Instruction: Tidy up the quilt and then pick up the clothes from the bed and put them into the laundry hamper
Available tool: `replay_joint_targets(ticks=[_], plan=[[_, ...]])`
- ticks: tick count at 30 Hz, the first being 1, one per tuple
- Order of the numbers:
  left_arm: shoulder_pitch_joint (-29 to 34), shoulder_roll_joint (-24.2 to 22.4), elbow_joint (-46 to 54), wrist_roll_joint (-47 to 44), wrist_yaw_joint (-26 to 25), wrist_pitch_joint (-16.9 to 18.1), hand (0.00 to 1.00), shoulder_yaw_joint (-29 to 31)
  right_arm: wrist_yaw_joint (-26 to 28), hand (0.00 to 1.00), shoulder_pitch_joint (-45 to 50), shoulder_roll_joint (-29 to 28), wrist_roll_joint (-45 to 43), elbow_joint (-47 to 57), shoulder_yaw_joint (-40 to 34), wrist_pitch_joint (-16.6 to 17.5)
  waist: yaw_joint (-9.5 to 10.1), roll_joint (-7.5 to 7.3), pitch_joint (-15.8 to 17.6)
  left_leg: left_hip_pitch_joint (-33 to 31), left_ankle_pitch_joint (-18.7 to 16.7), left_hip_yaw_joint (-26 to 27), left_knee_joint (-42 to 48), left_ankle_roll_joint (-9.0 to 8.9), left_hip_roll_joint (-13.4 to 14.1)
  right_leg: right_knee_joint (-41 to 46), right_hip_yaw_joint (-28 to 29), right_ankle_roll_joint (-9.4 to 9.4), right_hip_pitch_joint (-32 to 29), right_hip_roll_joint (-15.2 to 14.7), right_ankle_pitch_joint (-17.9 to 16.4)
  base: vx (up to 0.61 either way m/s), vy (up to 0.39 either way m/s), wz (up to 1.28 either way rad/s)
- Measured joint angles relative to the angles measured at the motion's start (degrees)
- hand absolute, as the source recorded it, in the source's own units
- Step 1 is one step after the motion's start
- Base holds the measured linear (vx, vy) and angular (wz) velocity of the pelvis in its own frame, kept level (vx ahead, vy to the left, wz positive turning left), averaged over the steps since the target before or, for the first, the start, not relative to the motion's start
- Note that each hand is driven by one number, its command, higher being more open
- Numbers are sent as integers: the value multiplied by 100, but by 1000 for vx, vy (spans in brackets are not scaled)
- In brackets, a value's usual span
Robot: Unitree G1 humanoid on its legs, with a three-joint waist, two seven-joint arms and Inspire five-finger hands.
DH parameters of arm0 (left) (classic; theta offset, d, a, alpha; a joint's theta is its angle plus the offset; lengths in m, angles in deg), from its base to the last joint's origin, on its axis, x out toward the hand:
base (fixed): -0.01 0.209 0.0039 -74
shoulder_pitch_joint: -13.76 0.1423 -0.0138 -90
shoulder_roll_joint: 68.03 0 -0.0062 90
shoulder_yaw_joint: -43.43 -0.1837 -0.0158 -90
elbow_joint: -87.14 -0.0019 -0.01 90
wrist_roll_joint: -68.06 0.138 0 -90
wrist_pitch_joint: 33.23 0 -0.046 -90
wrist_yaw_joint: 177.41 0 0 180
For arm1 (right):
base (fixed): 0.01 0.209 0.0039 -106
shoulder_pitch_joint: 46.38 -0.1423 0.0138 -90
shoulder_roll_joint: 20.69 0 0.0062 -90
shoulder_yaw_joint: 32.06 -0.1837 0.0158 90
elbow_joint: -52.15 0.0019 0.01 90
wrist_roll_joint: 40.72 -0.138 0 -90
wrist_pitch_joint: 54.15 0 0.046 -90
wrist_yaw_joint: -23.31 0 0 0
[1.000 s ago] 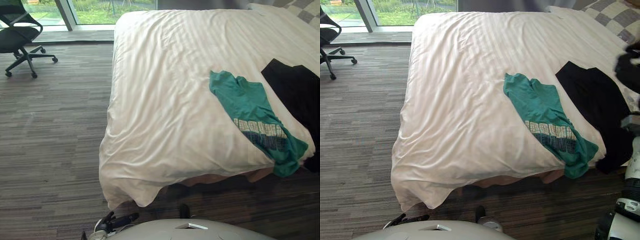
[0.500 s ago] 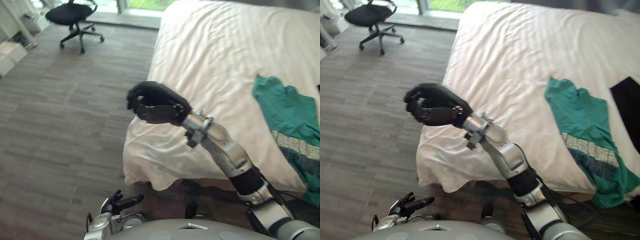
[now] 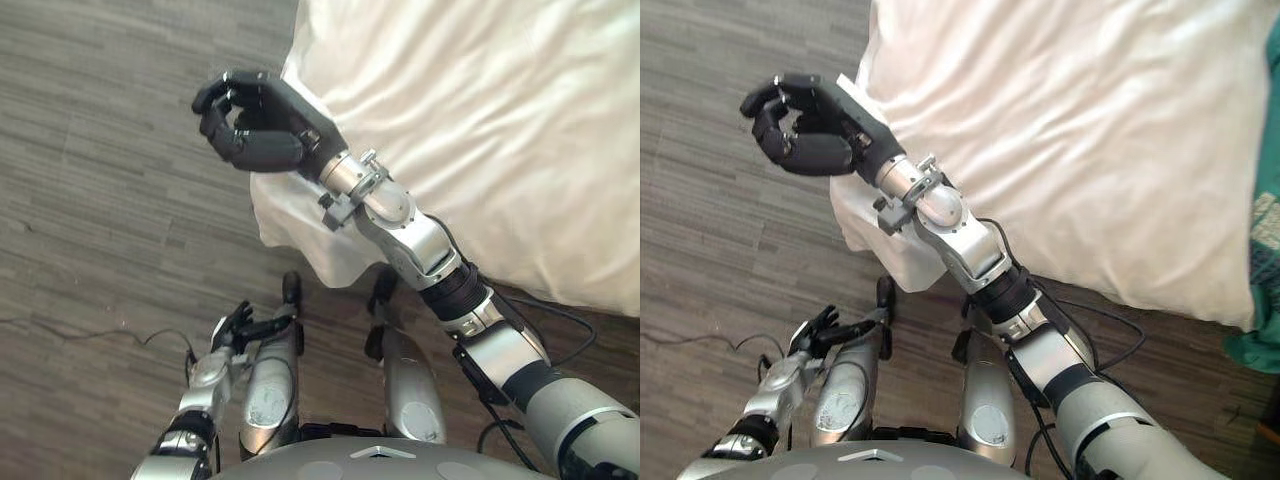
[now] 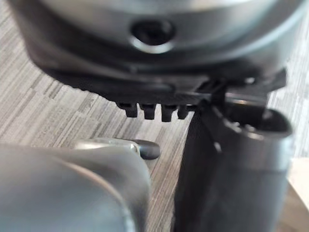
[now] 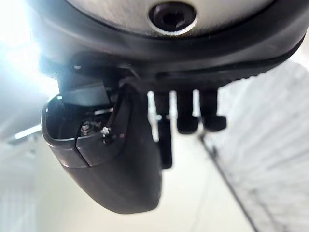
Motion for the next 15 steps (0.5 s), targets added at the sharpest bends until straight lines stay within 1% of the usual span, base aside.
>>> replay_joint_targets(ticks=[1,3,4,5,6,7,8,9,10,12,14,15], plan=[[-185,-104,6,2,-20,29,100,1,-131,0,15,13,-31,-2,-136,20,41,41,28,-175,38,-28,3,-5,1,62,-15,-5,-181,-12,-4,-77,-18,15],[-394,-254,41,-11,-113,31,100,-3,-227,0,73,13,-78,-3,-256,96,50,88,71,-404,89,-56,4,-21,3,106,-37,-9,-403,-22,-6,-70,-25,11],[-490,-357,68,-42,-205,20,100,-4,-184,0,117,11,-120,13,-262,300,46,107,83,-543,110,-52,10,-25,10,154,-35,-20,-560,-28,-13,-54,-29,4],[-542,-413,73,-57,-253,2,100,-4,-152,0,138,1,-134,30,-249,386,42,123,96,-585,112,-51,12,-27,20,197,-34,-33,-625,-28,-23,-41,-34,-4],[-587,-477,119,-68,-396,-21,100,-2,-84,0,269,-55,-160,39,-205,574,37,138,104,-638,129,-38,10,-41,33,239,-30,-60,-703,-26,-42,-21,-31,-5],[-603,-514,141,-115,-454,-29,100,8,-44,0,328,-89,-161,26,-192,641,38,153,115,-643,132,-28,10,-45,45,280,-26,-76,-732,-24,-57,-19,-47,-4],[-622,-592,214,-219,-591,-43,100,17,33,0,478,-156,-157,-80,-175,767,26,188,138,-639,146,-15,10,-63,96,319,-26,-97,-744,-20,-75,-16,-53,-7],[-622,-691,293,-226,-743,-46,100,21,165,0,645,-274,-139,-211,-148,967,28,192,140,-643,150,31,9,-70,116,398,0,-133,-807,-24,-102,-19,-47,-8],[-636,-734,301,-226,-808,-46,100,21,223,0,711,-328,-131,-270,-132,1043,22,193,141,-645,152,46,8,-73,123,445,27,-147,-845,-32,-115,-26,-29,-14],[-775,-860,327,-240,-1034,-164,100,24,526,0,914,-589,-39,-608,-73,1376,-50,193,141,-647,204,147,5,-85,126,569,88,-184,-948,-58,-150,-31,-25,-11],[-790,-948,438,-312,-1150,-204,100,21,795,0,1077,-676,-23,-805,12,1472,-139,193,141,-635,231,185,4,-75,122,607,121,-170,-958,-72,-165,-37,-30,-4],[-863,-1037,500,-443,-1215,-276,100,7,1057,0,1419,-709,10,-1041,87,1469,-151,191,140,-601,235,230,5,-71,123,677,187,-175,-985,-77,-177,-40,-23,-6]])
